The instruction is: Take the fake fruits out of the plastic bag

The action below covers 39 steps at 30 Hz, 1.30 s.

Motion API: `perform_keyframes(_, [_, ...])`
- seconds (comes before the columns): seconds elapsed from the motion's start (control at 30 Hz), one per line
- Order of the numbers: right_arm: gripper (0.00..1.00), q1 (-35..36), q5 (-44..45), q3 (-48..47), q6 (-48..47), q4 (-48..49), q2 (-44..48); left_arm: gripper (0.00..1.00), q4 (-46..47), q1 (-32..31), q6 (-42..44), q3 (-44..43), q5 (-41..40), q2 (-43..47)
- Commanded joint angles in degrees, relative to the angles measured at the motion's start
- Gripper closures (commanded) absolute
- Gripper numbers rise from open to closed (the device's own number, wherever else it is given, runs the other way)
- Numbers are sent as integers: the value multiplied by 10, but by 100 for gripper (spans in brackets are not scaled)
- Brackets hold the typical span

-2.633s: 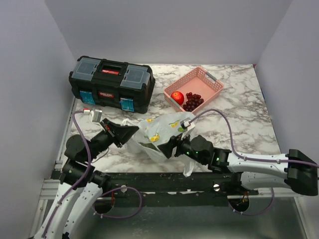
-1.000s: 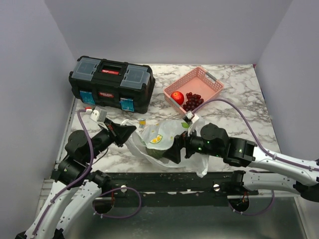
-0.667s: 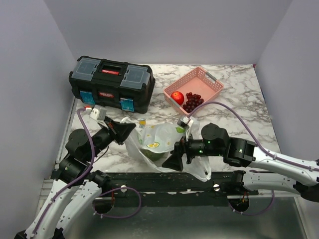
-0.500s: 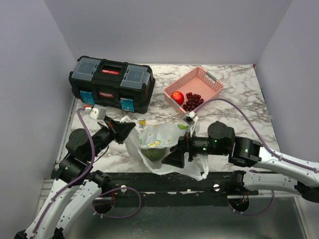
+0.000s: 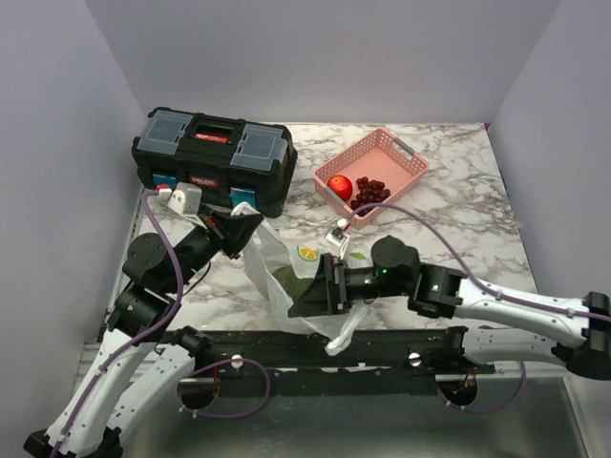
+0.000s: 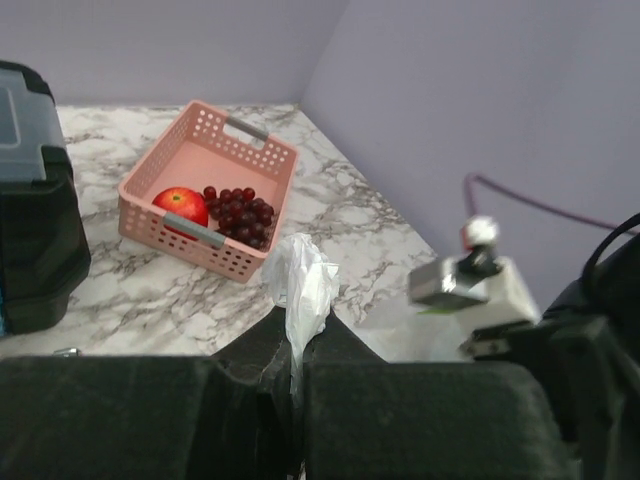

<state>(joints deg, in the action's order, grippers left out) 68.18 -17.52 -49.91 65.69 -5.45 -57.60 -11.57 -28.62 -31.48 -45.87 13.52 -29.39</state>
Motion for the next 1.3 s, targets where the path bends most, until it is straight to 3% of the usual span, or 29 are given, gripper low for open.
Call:
perform_keyframes(0.0, [0, 3, -184, 71, 102, 201, -48, 100, 61, -1, 10, -24, 25, -29])
perform_keyframes(0.07, [1, 3, -204, 95, 111, 250, -51, 100, 67, -1, 10, -26, 35, -32])
perform_keyframes(0.17, [0, 2, -209, 57, 44, 175, -43, 100, 61, -1, 17, -30, 36, -30])
perform_keyframes(0.37, [0, 2, -223, -12, 1, 179, -31, 100, 23, -1, 31, -17, 7, -12])
perform_keyframes(0.57, [0, 2, -284, -37, 47, 370, -80, 100, 9, -1, 33, -13, -2, -5])
perform_keyframes(0.63, [1, 2, -281, -68, 10, 350, -89, 100, 6, -1, 34, -16, -5, -4])
perform_keyframes(0.7, [3, 3, -204, -129, -107, 185, -89, 100, 4, -1, 37, -19, -4, -3])
perform_keyframes(0.77, [5, 2, -56, -183, -210, 6, -86, 100, -1, -1, 38, -21, -7, -1])
perform_keyframes(0.83, [8, 2, 72, -199, -268, -87, -81, 100, 1, -1, 37, -21, -17, -1])
perform_keyframes(1.0, [19, 3, 228, -168, -340, -104, -65, 100, 29, -1, 28, -50, -25, -48])
perform_keyframes(1.27, [31, 3, 283, -150, -393, -105, -57, 100, 54, -1, 22, -183, 1, -183])
